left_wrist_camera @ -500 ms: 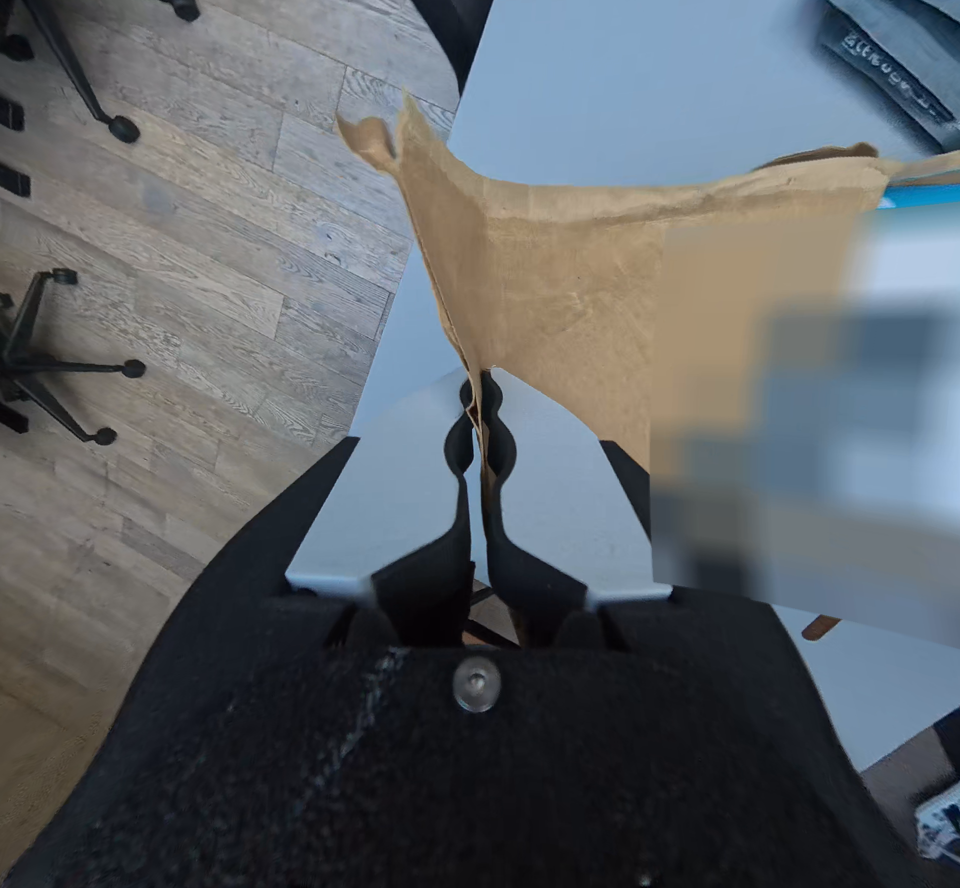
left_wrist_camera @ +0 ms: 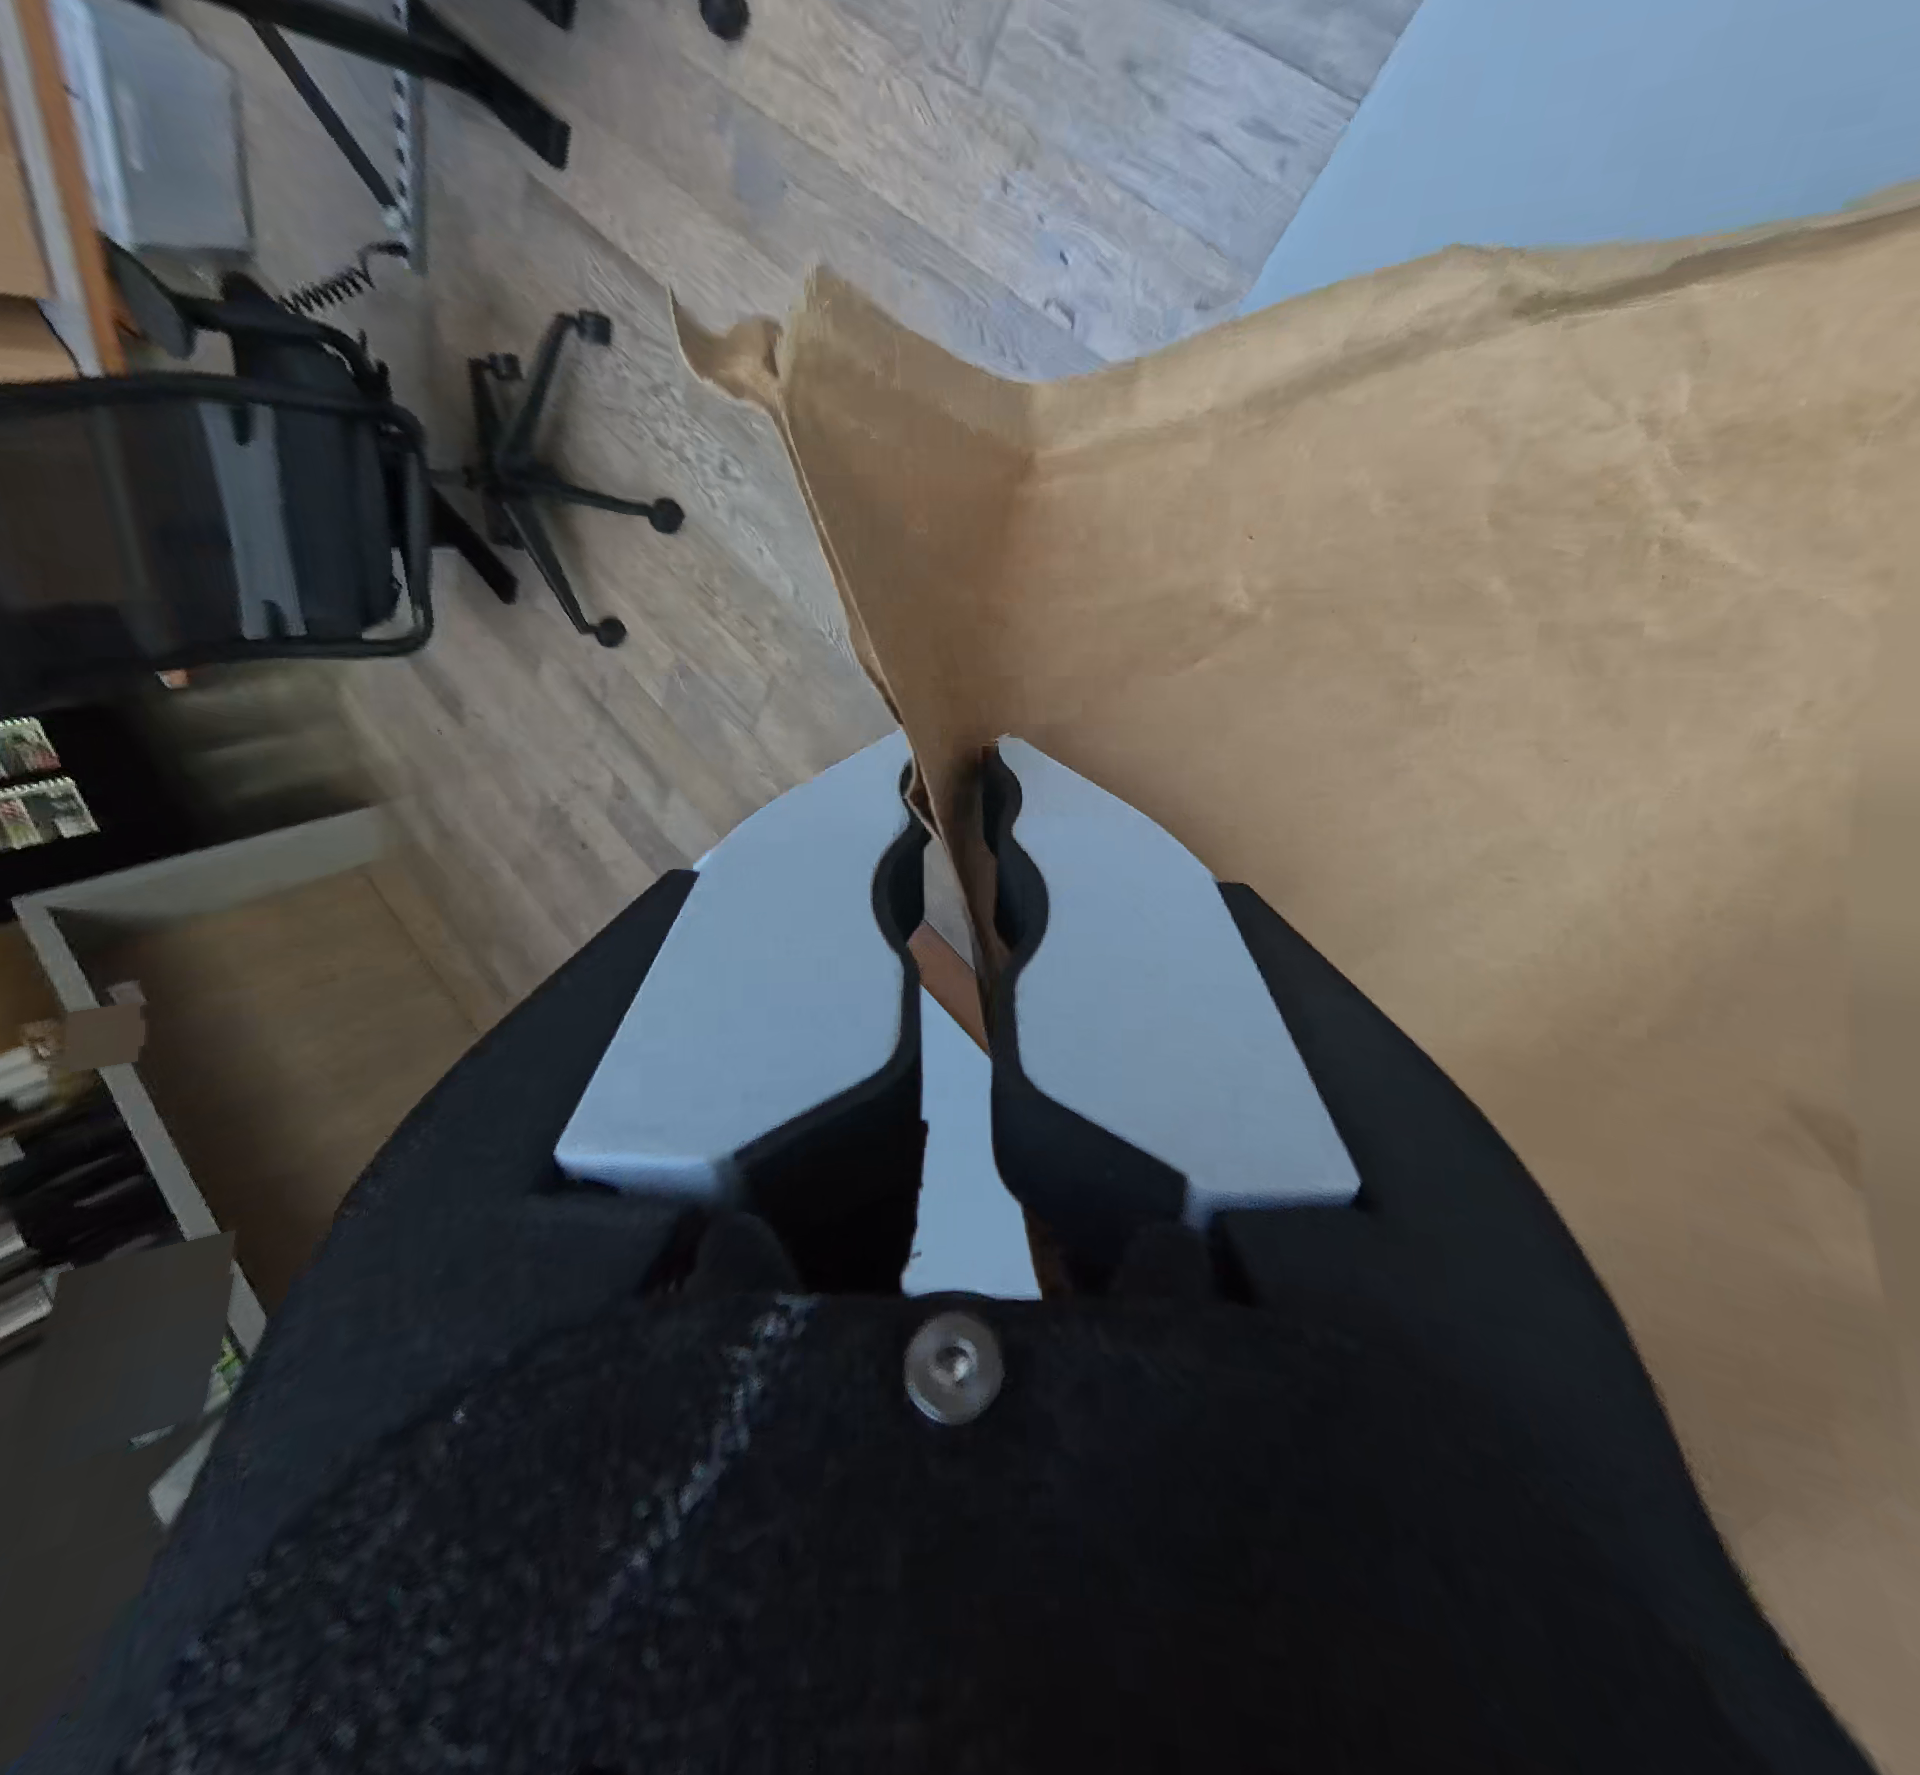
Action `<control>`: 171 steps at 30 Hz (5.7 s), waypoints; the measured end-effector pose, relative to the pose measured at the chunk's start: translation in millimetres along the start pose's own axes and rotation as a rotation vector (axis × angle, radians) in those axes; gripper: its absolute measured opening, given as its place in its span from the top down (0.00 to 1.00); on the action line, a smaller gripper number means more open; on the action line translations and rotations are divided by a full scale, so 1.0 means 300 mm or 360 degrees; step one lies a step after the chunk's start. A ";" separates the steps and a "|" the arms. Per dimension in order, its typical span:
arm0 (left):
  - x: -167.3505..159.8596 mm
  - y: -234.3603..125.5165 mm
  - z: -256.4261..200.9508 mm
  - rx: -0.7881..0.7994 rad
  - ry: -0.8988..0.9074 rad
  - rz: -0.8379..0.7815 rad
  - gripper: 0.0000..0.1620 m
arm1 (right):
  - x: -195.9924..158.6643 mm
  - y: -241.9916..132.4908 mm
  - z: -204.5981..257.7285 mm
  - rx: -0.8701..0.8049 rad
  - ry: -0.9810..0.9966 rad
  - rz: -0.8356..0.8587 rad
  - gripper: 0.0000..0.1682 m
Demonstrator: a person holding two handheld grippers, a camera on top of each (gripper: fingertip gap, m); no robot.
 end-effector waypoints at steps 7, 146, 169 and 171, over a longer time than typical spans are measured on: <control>0.004 -0.401 0.107 -0.0243 -0.0405 -0.0412 0.68 | -0.019 -0.052 0.035 -0.0138 0.0028 -0.0138 0.68; -0.653 -0.012 -0.422 -0.0092 -0.0867 -0.0289 0.77 | 0.595 -0.662 0.032 -0.0797 -0.0562 -0.0443 1.00; -0.628 -0.006 -0.434 -0.0067 -0.0856 -0.0240 0.78 | 0.238 0.299 0.824 0.0279 -0.0889 0.0176 0.42; -0.631 -0.008 -0.435 -0.0065 -0.0859 -0.0242 0.78 | 0.277 0.363 0.803 0.0198 -0.0961 0.0243 0.43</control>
Point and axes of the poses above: each gripper's, where its closed fingertips meet, y out along the fingers, x out of its top, z = x × y across the jaws, the point moved 6 cm from there along -y, back along the fingers, and after that the axes turned 1 degree about -y, right-handed, at the moved point
